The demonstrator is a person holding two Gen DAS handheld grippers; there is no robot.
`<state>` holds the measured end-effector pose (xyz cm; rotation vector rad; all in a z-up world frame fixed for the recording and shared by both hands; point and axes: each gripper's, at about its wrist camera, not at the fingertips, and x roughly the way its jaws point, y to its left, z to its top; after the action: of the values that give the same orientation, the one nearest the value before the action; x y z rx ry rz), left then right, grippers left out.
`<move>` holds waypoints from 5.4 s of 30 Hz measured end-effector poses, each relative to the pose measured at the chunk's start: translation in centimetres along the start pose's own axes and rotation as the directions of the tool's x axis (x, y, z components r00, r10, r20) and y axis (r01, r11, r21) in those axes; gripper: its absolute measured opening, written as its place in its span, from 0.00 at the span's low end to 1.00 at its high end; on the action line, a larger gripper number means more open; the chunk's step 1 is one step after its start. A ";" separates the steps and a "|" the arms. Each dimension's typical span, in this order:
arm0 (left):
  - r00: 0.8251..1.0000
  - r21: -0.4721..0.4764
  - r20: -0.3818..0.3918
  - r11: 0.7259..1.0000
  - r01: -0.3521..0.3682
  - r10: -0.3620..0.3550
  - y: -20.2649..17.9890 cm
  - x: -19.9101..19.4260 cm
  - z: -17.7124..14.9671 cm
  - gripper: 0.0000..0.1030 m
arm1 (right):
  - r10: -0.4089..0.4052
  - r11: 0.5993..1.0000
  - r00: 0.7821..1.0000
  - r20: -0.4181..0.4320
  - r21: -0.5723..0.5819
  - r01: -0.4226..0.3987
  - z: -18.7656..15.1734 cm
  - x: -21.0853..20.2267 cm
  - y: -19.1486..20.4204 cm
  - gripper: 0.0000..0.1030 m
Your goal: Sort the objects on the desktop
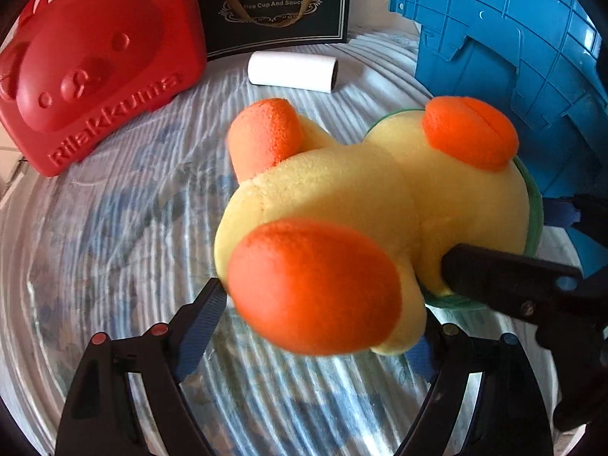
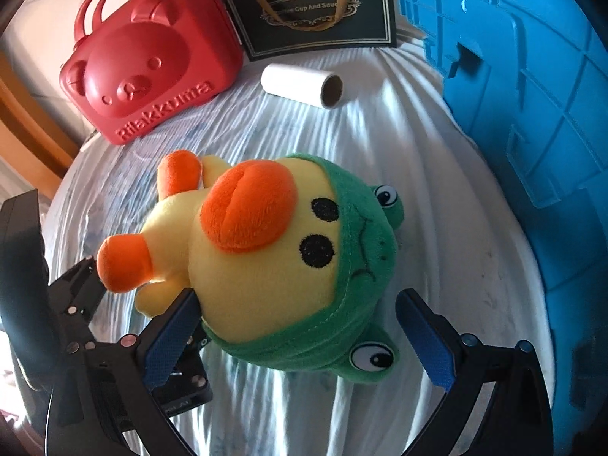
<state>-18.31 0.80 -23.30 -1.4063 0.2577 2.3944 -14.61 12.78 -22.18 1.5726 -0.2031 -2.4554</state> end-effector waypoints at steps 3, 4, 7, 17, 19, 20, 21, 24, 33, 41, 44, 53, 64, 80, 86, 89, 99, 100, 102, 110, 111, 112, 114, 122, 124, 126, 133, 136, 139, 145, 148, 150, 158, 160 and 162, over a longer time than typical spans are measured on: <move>1.000 0.014 0.016 1.000 0.003 -0.003 -0.1 -0.2 0.1 0.69 | 0.008 1.000 1.000 -0.030 -0.009 -0.008 0.0 0.8 0.3 0.86; 1.000 0.018 0.021 1.000 0.005 -0.005 -0.1 -0.5 0.0 0.67 | 0.008 1.000 1.000 -0.029 -0.020 -0.008 -0.1 0.8 0.5 0.85; 0.999 0.015 0.038 1.000 0.009 -0.010 0.0 -1.2 -0.1 0.65 | -0.009 0.999 1.000 -0.002 -0.042 0.009 -0.4 0.0 1.1 0.82; 0.964 0.044 0.266 0.999 -0.008 -0.004 -1.1 -10.1 2.0 0.65 | -0.017 0.995 0.982 0.190 -0.092 0.035 -0.1 -9.0 3.1 0.81; 0.947 0.063 0.321 0.998 -0.006 -0.014 -1.8 -12.5 2.8 0.65 | -0.027 0.994 0.972 0.235 -0.092 0.050 0.1 -11.3 3.5 0.81; 0.934 0.077 0.357 0.997 -0.008 -0.020 -2.2 -14.1 3.4 0.65 | -0.036 0.994 0.964 0.264 -0.089 0.062 0.2 -13.0 3.6 0.81; 0.924 0.086 0.383 0.996 -0.008 -0.025 -2.5 -15.2 4.0 0.65 | -0.041 0.994 0.957 0.288 -0.085 0.068 0.2 -14.4 3.7 0.81; 0.885 0.128 0.463 0.992 -0.002 -0.058 -4.1 -19.4 5.5 0.65 | -0.057 0.994 0.925 0.374 -0.069 0.090 0.1 -19.2 3.8 0.81; 0.773 0.297 0.603 0.955 0.009 -0.195 -13.7 -28.9 10.7 0.65 | -0.197 0.979 0.792 0.578 0.073 0.190 -1.2 -33.4 0.7 0.82; 0.777 0.437 0.544 0.897 0.062 -0.318 -22.7 -29.2 13.9 0.65 | -0.335 0.940 0.749 0.571 0.253 0.228 -3.0 -38.9 -6.6 0.83; 0.791 0.475 0.507 0.877 0.075 -0.343 -25.5 -28.4 14.6 0.65 | -0.359 0.927 0.757 0.546 0.304 0.220 -3.8 -39.3 -9.3 0.83; 0.825 0.578 0.389 0.806 0.128 -0.409 -32.8 -26.5 14.3 0.65 | -0.414 0.882 0.773 0.480 0.420 0.211 -7.5 -41.0 -15.1 0.84; 0.855 0.663 0.329 0.743 0.093 -0.401 -36.0 -26.0 10.7 0.66 | -0.463 0.830 0.786 0.409 0.511 0.223 -11.2 -40.6 -17.5 0.96; 0.805 0.628 0.373 0.764 0.147 -0.462 -31.7 -29.7 7.1 0.79 | -0.530 0.808 0.730 0.431 0.517 0.281 -13.3 -42.2 -14.8 1.00; 0.782 0.602 0.415 0.785 0.147 -0.465 -28.4 -31.3 6.3 0.80 | -0.575 0.792 0.683 0.451 0.515 0.327 -13.3 -42.7 -11.6 1.00; 0.780 0.593 0.422 0.792 0.149 -0.462 -27.1 -31.5 5.9 0.80 | -0.579 0.789 0.679 0.451 0.519 0.328 -13.3 -42.4 -10.4 1.00; 0.789 0.524 0.448 0.839 0.150 -0.421 -21.3 -31.1 4.7 0.86 | -0.574 0.796 0.689 0.443 0.501 0.341 -13.0 -40.2 -5.8 1.00; 0.790 0.513 0.455 0.846 0.145 -0.411 -20.5 -31.0 4.6 0.89 | -0.571 0.798 0.690 0.444 0.496 0.342 -12.8 -39.8 -5.3 1.00; 0.798 0.486 0.463 0.863 0.136 -0.387 -18.7 -30.4 4.5 0.89 | -0.550 0.815 0.700 0.456 0.477 0.330 -12.3 -38.9 -4.2 1.00; 0.843 0.395 0.459 0.914 0.089 -0.281 -9.4 -26.5 4.8 0.89 | -0.433 0.888 0.754 0.494 0.377 0.263 -7.9 -33.8 0.2 1.00; 0.850 0.381 0.459 0.922 0.073 -0.257 -7.9 -25.8 5.0 0.89 | -0.421 0.894 0.760 0.495 0.368 0.256 -7.4 -33.2 0.5 1.00; 0.858 0.367 0.459 0.929 0.056 -0.232 -6.5 -25.1 5.3 0.89 | -0.403 0.903 0.767 0.498 0.353 0.246 -6.8 -32.4 1.0 1.00; 0.870 0.346 0.454 0.938 0.030 -0.195 -4.0 -23.4 5.9 0.90 | -0.363 0.920 0.786 0.500 0.326 0.218 -5.3 -30.4 1.8 1.00; 0.934 0.279 0.344 0.960 -0.004 -0.096 5.1 -13.7 9.5 0.89 | -0.199 0.969 0.891 0.409 0.221 0.115 1.5 -19.5 3.4 1.00; 0.948 0.285 0.306 0.959 -0.004 -0.087 6.2 -10.7 10.8 0.89 | -0.171 0.972 0.910 0.379 0.215 0.093 3.0 -16.8 3.1 1.00; 0.959 0.301 0.269 0.954 -0.001 -0.084 7.0 -7.5 12.0 0.89 | -0.161 0.973 0.920 0.357 0.216 0.087 4.7 -13.9 2.7 1.00; 0.977 0.341 0.171 0.938 0.063 -0.127 8.1 2.7 15.9 0.89 | -0.128 0.964 0.952 0.277 0.262 0.054 10.6 -3.7 0.3 0.99; 0.975 0.358 0.149 0.928 0.100 -0.163 7.9 5.8 17.2 0.89 | -0.093 0.964 0.966 0.242 0.263 0.027 12.9 0.3 -0.5 0.89; 0.972 0.384 0.133 0.914 0.129 -0.193 7.3 8.4 18.3 0.89 | -0.076 0.964 0.973 0.220 0.267 0.015 14.8 3.6 -1.4 0.86; 0.956 0.391 0.092 0.893 0.224 -0.280 6.5 11.1 19.7 0.77 | -0.009 0.959 0.981 0.192 0.281 -0.046 17.2 8.2 -3.4 0.73; 0.961 0.441 0.089 0.876 0.197 -0.261 5.3 11.9 19.6 0.77 | 0.015 0.953 0.982 0.187 0.295 -0.070 17.8 9.8 -4.7 0.73; 0.965 0.453 0.090 0.873 0.182 -0.247 4.8 12.4 19.8 0.77 | 0.027 0.951 0.980 0.199 0.296 -0.087 18.0 10.2 -5.3 0.73; 0.960 0.442 0.094 0.875 0.197 -0.263 4.2 12.8 20.9 0.58 | 0.070 0.971 0.978 0.199 0.209 -0.112 20.1 11.4 -5.4 0.54; 0.964 0.446 0.105 0.878 0.175 -0.245 4.1 12.9 20.9 0.53 | 0.037 0.979 0.981 0.190 0.190 -0.074 20.5 11.5 -5.3 0.46; 0.964 0.441 0.103 0.880 0.176 -0.244 4.3 12.7 20.8 0.49 | 0.034 0.978 0.981 0.190 0.194 -0.071 20.6 11.5 -5.5 0.42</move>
<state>-42.41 6.24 -24.25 -0.9856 0.5257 2.0874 -38.61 15.11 -24.94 1.3870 -0.5313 -2.6084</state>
